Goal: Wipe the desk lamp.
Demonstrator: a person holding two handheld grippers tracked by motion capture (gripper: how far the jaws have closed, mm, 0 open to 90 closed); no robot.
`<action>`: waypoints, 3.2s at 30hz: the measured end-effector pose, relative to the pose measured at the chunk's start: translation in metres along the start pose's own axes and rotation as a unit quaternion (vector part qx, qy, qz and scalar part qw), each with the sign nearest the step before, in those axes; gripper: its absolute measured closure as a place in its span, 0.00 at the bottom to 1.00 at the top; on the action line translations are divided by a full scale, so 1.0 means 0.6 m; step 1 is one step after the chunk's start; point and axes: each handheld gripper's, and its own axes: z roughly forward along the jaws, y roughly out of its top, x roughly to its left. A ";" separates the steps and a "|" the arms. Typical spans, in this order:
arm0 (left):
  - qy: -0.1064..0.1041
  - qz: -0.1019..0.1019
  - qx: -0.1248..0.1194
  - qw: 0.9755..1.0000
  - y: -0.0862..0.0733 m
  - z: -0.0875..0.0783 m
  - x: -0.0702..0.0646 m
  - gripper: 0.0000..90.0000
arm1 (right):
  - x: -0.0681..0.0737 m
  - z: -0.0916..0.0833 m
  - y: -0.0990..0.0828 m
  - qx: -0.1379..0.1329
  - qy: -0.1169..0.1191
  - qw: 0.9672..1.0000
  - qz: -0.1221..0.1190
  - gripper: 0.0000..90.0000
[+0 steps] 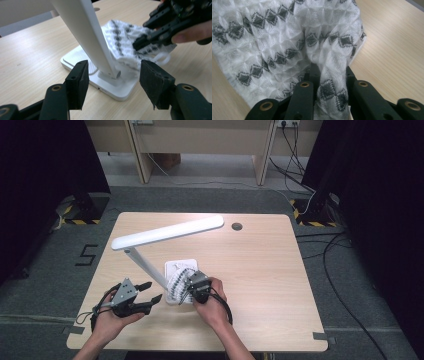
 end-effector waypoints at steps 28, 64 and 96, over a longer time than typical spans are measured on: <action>0.021 -0.073 -0.066 0.995 0.038 -0.004 0.016 0.47 | 0.009 0.021 0.002 0.013 0.049 0.999 0.008 0.67; 0.092 -0.144 -0.067 0.983 0.045 0.013 0.020 0.74 | -0.056 0.011 -0.012 0.048 -0.036 0.996 0.059 0.91; 0.102 -0.139 -0.076 0.982 0.048 0.009 0.015 0.72 | 0.009 0.096 0.088 0.020 0.012 0.999 0.023 0.91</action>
